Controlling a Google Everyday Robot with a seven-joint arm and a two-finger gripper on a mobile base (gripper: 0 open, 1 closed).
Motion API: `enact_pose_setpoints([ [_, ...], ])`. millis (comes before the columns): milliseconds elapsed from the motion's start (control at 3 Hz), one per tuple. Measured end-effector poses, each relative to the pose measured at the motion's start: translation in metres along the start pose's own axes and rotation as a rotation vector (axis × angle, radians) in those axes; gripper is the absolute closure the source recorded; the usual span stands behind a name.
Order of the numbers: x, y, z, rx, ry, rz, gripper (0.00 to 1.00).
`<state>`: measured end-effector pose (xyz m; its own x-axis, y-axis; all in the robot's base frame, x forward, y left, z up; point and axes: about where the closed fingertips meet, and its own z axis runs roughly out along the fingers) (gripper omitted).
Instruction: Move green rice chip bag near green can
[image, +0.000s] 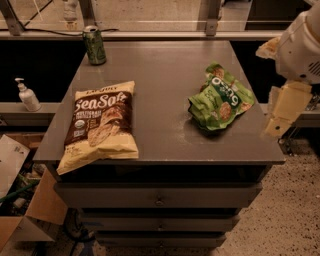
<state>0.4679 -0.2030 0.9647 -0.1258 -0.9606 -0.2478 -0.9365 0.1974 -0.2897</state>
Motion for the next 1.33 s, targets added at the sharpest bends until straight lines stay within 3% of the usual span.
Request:
enact_pose_setpoints([
  [1000, -0.049, -0.053, 0.087, -0.02, -0.112, -0.27, 0.0],
  [1333, -0.056, -0.064, 0.119, -0.045, -0.114, -0.35, 0.0],
])
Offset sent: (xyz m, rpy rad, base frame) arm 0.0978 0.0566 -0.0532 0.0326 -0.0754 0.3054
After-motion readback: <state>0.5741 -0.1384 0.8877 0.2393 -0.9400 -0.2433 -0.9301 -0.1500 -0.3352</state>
